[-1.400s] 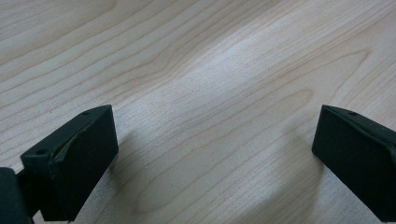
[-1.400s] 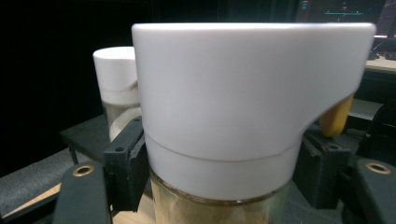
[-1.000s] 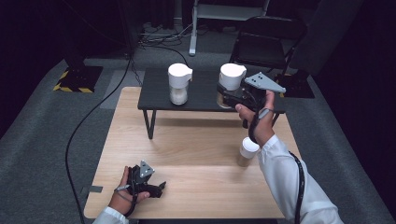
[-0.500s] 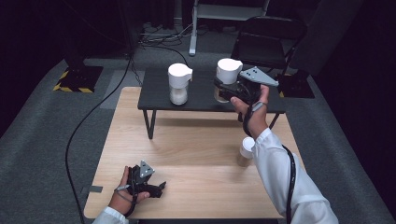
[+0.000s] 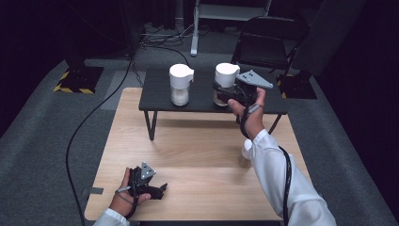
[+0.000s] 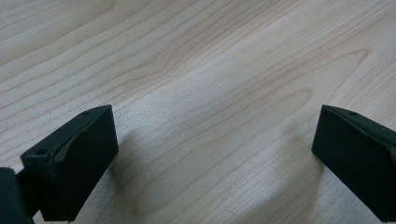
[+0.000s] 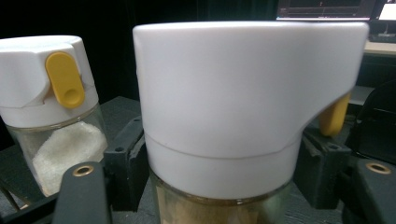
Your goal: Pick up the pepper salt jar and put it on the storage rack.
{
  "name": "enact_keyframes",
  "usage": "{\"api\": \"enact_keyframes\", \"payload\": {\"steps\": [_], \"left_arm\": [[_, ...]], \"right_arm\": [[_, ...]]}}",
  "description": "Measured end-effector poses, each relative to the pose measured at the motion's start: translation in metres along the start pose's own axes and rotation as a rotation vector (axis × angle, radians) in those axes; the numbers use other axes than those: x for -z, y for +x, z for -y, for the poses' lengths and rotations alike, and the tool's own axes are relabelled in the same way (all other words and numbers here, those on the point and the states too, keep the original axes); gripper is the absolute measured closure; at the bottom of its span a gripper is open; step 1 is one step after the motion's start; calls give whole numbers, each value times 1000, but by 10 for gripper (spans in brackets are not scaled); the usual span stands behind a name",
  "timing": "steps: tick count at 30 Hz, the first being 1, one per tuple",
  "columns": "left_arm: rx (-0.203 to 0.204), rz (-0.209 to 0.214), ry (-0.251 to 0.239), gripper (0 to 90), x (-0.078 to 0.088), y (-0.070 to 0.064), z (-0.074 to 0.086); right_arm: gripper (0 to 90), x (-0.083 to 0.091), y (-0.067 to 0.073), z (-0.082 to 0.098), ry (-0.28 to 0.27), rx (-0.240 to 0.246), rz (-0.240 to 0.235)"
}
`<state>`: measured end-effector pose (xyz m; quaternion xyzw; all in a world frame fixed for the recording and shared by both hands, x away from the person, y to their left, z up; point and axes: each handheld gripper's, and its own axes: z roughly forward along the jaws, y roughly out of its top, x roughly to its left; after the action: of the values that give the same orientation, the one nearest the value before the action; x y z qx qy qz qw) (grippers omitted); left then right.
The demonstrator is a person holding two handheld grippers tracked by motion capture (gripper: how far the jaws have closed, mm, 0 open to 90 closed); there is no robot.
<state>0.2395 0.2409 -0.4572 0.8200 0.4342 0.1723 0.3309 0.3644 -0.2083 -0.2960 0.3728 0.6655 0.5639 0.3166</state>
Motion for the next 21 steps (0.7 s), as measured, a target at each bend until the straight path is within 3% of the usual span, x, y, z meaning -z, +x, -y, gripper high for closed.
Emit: {"api": "enact_keyframes", "payload": {"steps": [21], "left_arm": [[0, 0, 0, 2, 0, 0, 0]], "right_arm": [[298, -5, 1, 13, -11, -16, 0]]}}
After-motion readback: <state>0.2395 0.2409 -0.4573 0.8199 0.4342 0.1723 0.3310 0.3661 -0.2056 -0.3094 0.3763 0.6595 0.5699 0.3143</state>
